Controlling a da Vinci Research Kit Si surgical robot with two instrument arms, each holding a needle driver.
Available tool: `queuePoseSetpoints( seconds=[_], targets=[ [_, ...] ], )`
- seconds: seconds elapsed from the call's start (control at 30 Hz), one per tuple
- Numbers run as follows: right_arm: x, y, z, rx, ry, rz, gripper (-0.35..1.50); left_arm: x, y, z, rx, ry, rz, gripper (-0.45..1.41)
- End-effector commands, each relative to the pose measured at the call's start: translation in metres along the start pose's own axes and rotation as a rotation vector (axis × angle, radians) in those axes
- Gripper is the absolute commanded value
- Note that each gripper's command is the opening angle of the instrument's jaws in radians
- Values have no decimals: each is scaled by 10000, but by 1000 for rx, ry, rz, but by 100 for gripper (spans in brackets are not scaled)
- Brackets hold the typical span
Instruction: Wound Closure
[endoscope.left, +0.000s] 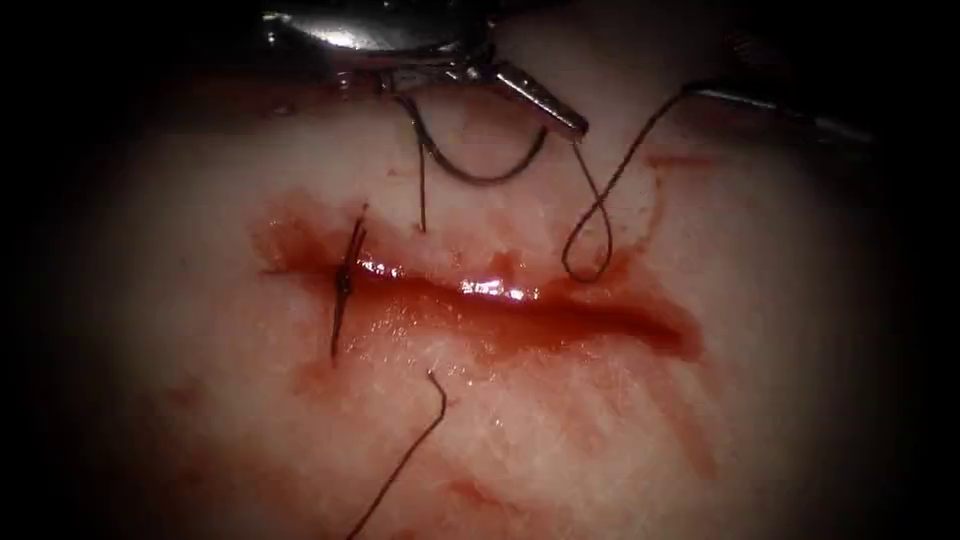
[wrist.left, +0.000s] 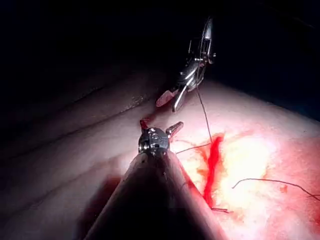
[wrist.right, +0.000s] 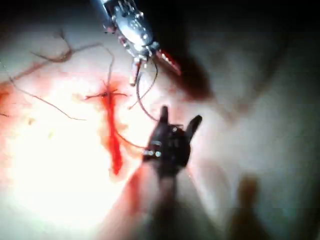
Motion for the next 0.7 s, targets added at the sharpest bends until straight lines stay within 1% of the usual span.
queuePoseSetpoints(
  seconds=[0.03, 0.2, 0.33, 0.4, 0.47, 0.53, 0.67, 0.7],
  targets=[
    [-2, -5, 7, 4, 1, 0, 125, 0, -8, 5, -2, -5, 11, 96],
    [-4, -6, 6, 5, 2, -2, 125, 2, -35, -15, 27, -21, 8, 96],
    [-7, -8, 8, 25, -3, -5, 125, -5, -44, -33, 41, -29, 10, 96],
    [-9, -12, 10, 69, -11, -8, 121, -10, -39, -42, 42, -33, 9, 94],
    [-11, -19, 13, 116, -36, -14, 118, -14, -30, -49, 40, -36, 11, 94],
    [-15, -28, 19, 152, -57, -27, 116, -18, -15, -58, 36, -38, 16, 93],
    [-22, -44, 31, 216, -60, -46, 116, -24, 19, -76, 32, -45, 27, 93],
    [-23, -49, 34, 235, -67, -69, 113, -26, 30, -82, 30, -50, 29, 93]
  ],
)
